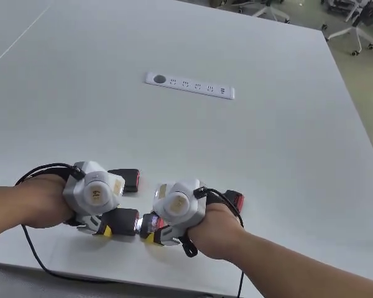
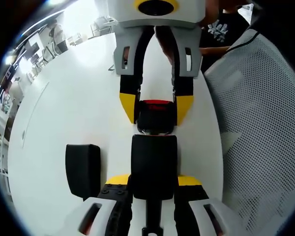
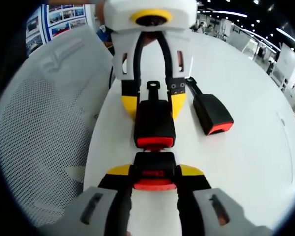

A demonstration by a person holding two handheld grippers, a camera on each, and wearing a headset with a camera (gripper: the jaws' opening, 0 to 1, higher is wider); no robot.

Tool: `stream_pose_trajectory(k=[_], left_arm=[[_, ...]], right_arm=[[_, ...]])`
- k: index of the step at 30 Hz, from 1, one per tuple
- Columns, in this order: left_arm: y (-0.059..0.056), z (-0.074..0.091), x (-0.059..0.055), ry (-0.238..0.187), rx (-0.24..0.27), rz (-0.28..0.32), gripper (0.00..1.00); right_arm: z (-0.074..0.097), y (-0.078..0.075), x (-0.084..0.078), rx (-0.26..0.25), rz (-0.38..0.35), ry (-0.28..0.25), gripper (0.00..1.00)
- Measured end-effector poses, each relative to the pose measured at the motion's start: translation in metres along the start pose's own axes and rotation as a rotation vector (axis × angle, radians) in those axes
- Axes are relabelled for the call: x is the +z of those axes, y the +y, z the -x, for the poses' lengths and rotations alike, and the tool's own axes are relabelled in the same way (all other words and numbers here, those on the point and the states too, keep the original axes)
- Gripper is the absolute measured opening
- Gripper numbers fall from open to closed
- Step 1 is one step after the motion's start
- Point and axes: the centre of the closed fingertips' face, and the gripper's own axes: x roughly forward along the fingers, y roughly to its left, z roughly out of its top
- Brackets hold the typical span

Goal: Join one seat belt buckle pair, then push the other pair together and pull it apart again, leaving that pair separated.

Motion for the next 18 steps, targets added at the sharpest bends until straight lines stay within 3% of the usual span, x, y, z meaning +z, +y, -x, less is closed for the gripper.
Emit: stream_pose_trajectory(k=[14, 18], left_arm=[[-0.0026, 0.0033, 0.0034, 0.034, 0.009, 0.036, 0.34], [-0.0014, 0.0047, 0.0019, 0.080, 0.032, 0.059, 0.34]], right_arm=[[0.0002, -0.0004, -0.0018, 0.000, 0.012, 0.030, 0.36], [0.0008, -0.0019, -0.0016, -0.021, -0.020, 0.029, 0.37]])
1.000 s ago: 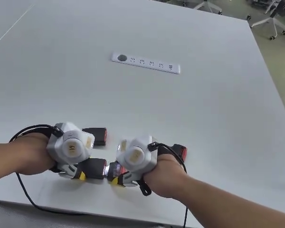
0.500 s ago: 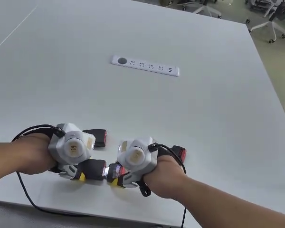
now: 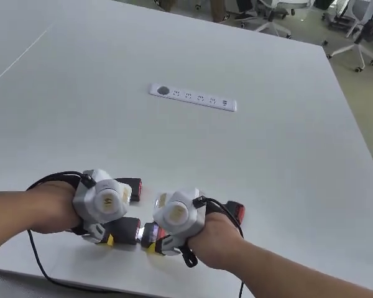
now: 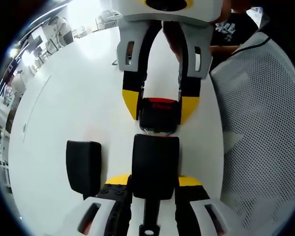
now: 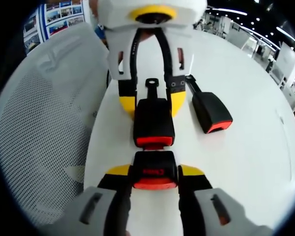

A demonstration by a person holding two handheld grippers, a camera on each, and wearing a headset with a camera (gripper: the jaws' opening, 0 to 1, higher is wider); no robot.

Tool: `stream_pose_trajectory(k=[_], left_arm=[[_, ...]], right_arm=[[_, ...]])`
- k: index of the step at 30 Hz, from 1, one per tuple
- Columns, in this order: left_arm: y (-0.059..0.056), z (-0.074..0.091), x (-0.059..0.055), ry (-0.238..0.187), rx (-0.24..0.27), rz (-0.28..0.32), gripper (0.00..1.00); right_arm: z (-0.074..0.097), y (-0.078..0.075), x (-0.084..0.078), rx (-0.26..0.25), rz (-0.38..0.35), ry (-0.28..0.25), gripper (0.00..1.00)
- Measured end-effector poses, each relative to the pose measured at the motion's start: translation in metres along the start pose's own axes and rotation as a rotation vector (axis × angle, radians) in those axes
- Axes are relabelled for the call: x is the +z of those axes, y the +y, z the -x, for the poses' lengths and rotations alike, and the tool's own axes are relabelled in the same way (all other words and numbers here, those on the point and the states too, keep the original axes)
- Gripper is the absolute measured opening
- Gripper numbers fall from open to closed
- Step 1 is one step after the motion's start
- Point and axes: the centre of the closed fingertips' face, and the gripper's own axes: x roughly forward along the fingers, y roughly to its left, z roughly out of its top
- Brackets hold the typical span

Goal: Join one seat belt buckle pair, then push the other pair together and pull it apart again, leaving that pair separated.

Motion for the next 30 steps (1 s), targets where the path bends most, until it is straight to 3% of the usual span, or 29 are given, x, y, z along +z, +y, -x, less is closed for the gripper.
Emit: stream_pose_trajectory(k=[5, 7, 11, 13, 15, 17, 26, 30], left_arm=[[0.000, 0.013, 0.005, -0.022, 0.021, 0.005, 0.33], [0.003, 0.021, 0.009, -0.059, 0.050, 0.042, 0.33], [0.004, 0.028, 0.007, -0.081, 0.063, 0.072, 0.33], [0.008, 0.032, 0.006, -0.085, 0.077, 0.086, 0.33], [0.018, 0.036, 0.009, -0.117, 0.104, 0.127, 0.33], [0.027, 0.040, 0.010, -0.135, 0.120, 0.139, 0.33], [0.072, 0.046, 0.009, -0.138, 0.168, 0.135, 0.35], [0.080, 0.044, 0.010, -0.114, 0.165, 0.120, 0.37]], right_arm=[[0.007, 0.002, -0.005, -0.005, -0.047, 0.008, 0.38], [0.013, 0.000, -0.004, -0.021, -0.058, -0.015, 0.38], [0.028, -0.004, -0.003, -0.041, -0.074, -0.051, 0.38], [0.036, -0.007, -0.006, -0.054, -0.084, -0.064, 0.37], [0.042, -0.012, -0.011, -0.070, -0.080, -0.067, 0.37], [0.047, -0.017, -0.018, -0.087, -0.077, -0.063, 0.37], [0.077, -0.050, -0.074, -0.165, -0.145, -0.022, 0.37], [0.092, -0.067, -0.098, -0.199, -0.169, 0.000, 0.37]])
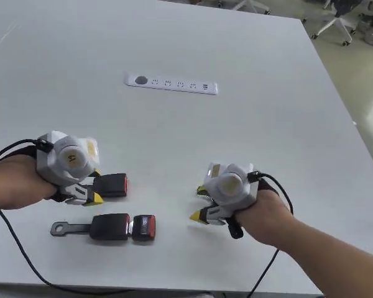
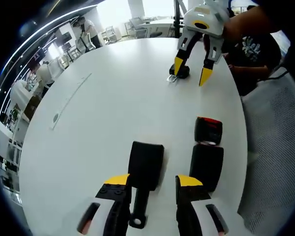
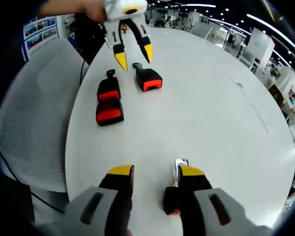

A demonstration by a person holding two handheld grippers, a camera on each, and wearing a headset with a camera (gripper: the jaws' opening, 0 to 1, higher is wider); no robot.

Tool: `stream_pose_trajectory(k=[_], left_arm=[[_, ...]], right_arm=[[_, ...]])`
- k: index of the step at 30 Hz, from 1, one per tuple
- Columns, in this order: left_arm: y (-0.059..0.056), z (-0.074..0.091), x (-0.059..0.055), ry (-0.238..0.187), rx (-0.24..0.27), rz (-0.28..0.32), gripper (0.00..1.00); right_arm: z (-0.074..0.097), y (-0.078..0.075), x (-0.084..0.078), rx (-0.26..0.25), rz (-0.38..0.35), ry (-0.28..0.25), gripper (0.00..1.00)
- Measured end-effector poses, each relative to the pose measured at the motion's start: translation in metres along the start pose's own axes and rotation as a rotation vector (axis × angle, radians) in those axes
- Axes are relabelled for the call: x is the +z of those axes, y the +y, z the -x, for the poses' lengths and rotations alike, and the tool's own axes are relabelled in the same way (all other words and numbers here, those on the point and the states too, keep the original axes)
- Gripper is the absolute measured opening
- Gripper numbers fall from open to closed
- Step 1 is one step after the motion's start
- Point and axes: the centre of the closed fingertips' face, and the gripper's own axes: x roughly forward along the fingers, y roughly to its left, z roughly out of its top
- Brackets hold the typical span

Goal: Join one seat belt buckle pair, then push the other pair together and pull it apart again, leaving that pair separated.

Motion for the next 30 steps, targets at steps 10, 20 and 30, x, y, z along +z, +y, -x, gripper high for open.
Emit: stream_pose_trajectory(k=[10, 20, 30], left_arm=[[0.010, -0.017, 0.006, 0.005, -0.032, -0.026, 0.39], [0.007, -0.027, -0.006, 0.033, -0.083, -0.058, 0.34], [0.007, -0.035, -0.010, 0.058, -0.114, -0.124, 0.32]], right_arm=[[0.022, -0.033, -0.041, -0.063, -0.076, 0.038, 0.37], [0.007, -0.033, -0.051, -0.011, -0.092, 0.090, 0.36], [0.000, -0.030, -0.049, 0.103, 0.123, 0.203, 0.35]])
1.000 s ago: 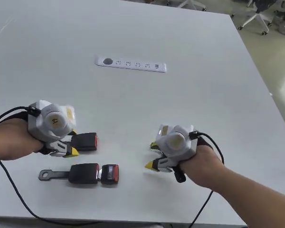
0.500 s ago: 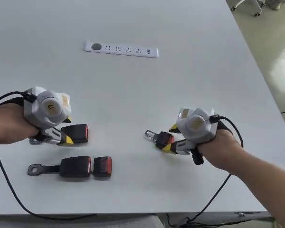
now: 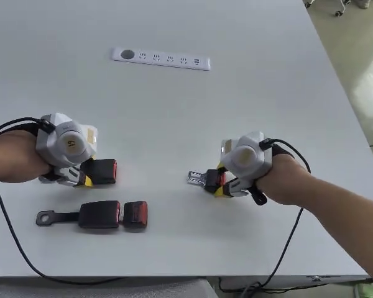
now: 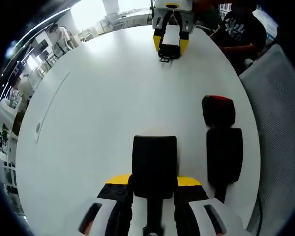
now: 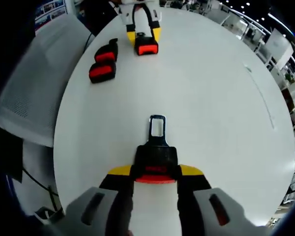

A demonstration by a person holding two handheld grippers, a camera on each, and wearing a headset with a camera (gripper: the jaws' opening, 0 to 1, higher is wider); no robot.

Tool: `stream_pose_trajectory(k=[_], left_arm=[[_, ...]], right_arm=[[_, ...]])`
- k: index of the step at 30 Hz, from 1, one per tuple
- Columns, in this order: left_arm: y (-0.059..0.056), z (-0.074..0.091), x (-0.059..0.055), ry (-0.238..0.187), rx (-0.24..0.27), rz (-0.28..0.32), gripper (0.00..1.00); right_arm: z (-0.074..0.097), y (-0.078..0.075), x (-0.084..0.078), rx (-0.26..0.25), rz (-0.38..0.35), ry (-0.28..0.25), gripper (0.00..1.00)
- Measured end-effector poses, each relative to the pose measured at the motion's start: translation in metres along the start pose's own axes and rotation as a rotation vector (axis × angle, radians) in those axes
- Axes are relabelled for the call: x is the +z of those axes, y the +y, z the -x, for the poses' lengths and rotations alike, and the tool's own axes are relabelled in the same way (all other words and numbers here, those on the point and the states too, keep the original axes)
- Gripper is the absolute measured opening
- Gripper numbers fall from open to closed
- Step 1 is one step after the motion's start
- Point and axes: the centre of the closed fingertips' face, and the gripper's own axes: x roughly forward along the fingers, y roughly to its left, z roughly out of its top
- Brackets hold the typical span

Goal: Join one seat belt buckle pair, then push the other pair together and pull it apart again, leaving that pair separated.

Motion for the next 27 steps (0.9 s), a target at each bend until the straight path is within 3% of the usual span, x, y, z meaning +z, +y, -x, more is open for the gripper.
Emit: stream_pose_trajectory(k=[6, 16, 23, 27], left_arm=[[-0.001, -0.001, -0.001, -0.007, -0.025, -0.022, 0.32], [-0.002, -0.002, -0.001, 0.020, -0.027, -0.024, 0.32], [0.000, -0.004, -0.003, 0.034, -0.027, -0.011, 0.32], [0.001, -0.005, -0.004, 0.030, -0.024, -0.012, 0.32]], right_arm=[[0.000, 0.000, -0.001, 0.030, -0.036, -0.035, 0.34], [-0.005, -0.002, 0.006, 0.023, -0.039, -0.024, 0.35], [-0.014, 0.000, 0.034, 0.022, 0.013, -0.026, 0.35], [-0.022, 0.001, 0.060, 0.026, 0.035, -0.050, 0.35]])
